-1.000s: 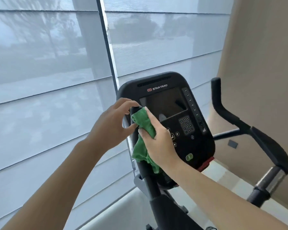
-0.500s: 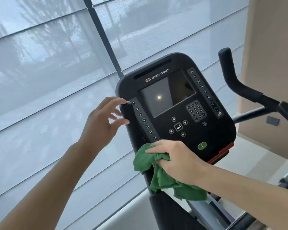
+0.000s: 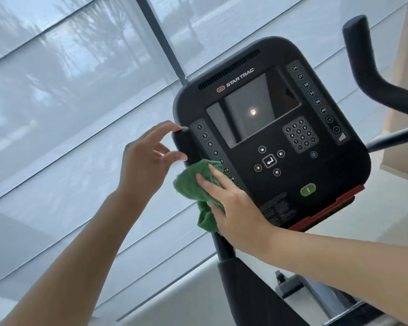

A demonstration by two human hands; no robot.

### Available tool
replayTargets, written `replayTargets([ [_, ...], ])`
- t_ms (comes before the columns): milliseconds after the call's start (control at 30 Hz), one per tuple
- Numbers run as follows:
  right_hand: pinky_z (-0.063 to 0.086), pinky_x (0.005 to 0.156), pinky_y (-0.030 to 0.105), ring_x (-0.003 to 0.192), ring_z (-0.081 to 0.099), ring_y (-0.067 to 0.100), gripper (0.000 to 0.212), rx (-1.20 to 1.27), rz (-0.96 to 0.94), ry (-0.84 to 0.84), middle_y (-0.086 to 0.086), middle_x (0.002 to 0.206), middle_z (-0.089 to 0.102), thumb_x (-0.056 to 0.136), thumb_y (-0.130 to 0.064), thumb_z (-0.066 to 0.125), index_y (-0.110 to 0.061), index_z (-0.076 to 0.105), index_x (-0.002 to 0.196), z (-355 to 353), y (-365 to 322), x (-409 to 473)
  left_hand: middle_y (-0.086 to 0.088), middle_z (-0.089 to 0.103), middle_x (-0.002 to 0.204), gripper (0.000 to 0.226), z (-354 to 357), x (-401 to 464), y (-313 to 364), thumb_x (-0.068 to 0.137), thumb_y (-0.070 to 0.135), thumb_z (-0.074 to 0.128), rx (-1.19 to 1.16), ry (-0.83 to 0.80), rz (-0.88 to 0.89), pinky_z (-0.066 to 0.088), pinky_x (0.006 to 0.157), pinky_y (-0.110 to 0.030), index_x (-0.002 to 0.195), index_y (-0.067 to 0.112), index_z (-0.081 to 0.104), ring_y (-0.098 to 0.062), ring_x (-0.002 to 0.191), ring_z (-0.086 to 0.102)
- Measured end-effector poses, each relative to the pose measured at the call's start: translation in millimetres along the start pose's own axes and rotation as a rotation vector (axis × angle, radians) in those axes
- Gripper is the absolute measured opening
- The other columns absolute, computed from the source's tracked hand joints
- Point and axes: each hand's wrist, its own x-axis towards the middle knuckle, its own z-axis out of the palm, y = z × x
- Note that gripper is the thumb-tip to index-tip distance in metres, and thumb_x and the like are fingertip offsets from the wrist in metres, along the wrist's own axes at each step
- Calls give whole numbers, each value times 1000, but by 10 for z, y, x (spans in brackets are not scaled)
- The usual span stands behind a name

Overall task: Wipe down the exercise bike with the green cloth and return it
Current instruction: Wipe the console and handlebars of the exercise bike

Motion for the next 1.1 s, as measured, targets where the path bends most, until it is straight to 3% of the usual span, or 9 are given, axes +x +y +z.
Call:
replayTargets([
  [100,35,123,30,142,45,21,50,-87,7,-120,0,162,34,101,3,52,-20,66,143,-70,40,-201,39,65,120,53,9,-8,14,75,25,90,-26,2,-24,54,79,-14,115,49,66,-4,80,70],
  [267,44,108,30,119,51,17,39,-176,-24,-242,-8,137,46,99,-4,51,-18,73,129,-319,-77,-214,36,66,119,53,-13,-7,40,76,23,90,-30,-11,-10,55,79,-18,115,50,65,-7,81,71],
  [467,37,103,10,115,56,9,28,6,-31,125,3,130,50,105,-9,50,-9,68,126,-556,-356,471,43,67,100,59,-20,-8,-1,75,22,91,-50,-7,-39,47,73,-4,112,60,66,-2,76,72],
  [567,39,115,28,126,55,19,32,8,-78,184,9,137,53,106,-2,50,-1,62,136,-332,-400,587,44,66,97,58,-33,15,-16,75,16,88,-20,-19,-35,45,70,-3,111,57,67,-2,75,72],
  [667,45,111,39,124,57,25,35,12,-97,231,8,135,55,101,5,55,-1,64,134,-118,-317,447,43,67,97,56,-44,20,6,74,20,91,-24,-22,-44,49,70,-8,110,55,68,-2,74,72],
  [867,53,91,46,105,60,25,22,-84,-45,84,-1,117,56,93,-1,65,-7,71,113,-26,10,-65,40,68,83,55,-31,-14,34,72,27,91,-87,-27,-88,47,67,-8,105,63,66,0,65,69],
  [967,53,86,42,91,61,18,16,-58,23,26,-6,103,57,90,-4,68,-11,71,104,-121,31,-267,37,69,80,55,-24,-23,16,73,26,91,-102,-32,-83,46,64,-8,106,63,67,1,63,67],
  [1067,53,87,37,89,62,15,14,-82,52,-121,-6,96,59,85,-8,71,-15,73,98,-358,-103,-123,42,67,83,51,-28,-22,9,74,26,91,-113,-26,-88,43,66,-5,108,58,70,1,65,67],
  [1100,52,88,33,90,63,14,16,-85,35,-87,-5,97,62,84,-9,73,-15,75,98,-442,-170,10,43,67,83,50,-30,-20,0,74,27,91,-114,-24,-87,43,67,-5,109,57,70,1,66,67],
])
